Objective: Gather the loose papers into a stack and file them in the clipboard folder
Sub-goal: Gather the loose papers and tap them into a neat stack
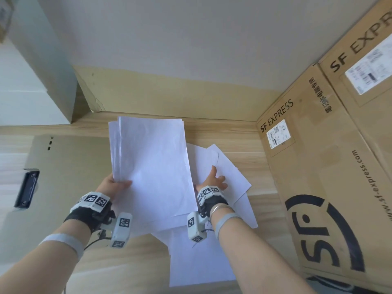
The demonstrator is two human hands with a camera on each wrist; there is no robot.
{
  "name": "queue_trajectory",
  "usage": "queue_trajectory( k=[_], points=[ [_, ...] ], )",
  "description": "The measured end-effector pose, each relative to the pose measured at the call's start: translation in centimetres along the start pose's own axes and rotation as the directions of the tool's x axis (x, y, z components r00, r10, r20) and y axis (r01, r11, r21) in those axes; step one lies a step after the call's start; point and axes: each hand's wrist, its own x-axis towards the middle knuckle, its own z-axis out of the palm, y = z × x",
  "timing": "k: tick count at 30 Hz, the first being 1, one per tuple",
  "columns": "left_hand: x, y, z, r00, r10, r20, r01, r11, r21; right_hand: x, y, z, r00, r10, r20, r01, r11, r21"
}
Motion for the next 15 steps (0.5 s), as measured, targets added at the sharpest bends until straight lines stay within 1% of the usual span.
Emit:
queue_trajectory(
  k=[2, 6, 7, 10, 12, 15],
  points=[
    [0.0, -0.1, -0.1, 1.0, 0.004, 0.008, -0.004, 1.0, -0.004, 0.0, -0.1, 0.5, 1.0, -0.002, -0.003, 0.002, 0.998, 0.056],
    [0.3, -0.3, -0.4, 1.0, 0.006, 0.022, -0.005, 1.0, -0.006, 0.1, 0.5, -0.3, 0.999, -0.025, -0.027, 0.031, 0.967, 0.253],
    [0.3, -0.3, -0.4, 1.0, 0.009, 0.02, -0.009, 1.0, -0.013, -0.1, 0.9, -0.8, 0.999, -0.005, -0.034, 0.015, 0.953, 0.302],
    [0.3, -0.2, -0.3, 0.999, 0.02, 0.031, -0.019, 0.999, -0.043, 0.1, 3.0, -2.5, 0.986, 0.159, -0.05, -0.123, 0.898, 0.421],
    [0.2, 0.0, 0.1, 0.998, 0.019, 0.056, -0.016, 0.998, -0.058, 0.4, 4.8, -2.7, 0.971, 0.235, -0.032, -0.2, 0.882, 0.426],
    [0.3, 0.3, 0.9, 0.997, 0.027, 0.077, -0.023, 0.999, -0.048, 1.2, 7.2, -2.4, 0.952, 0.303, -0.04, -0.258, 0.868, 0.425]
  ],
)
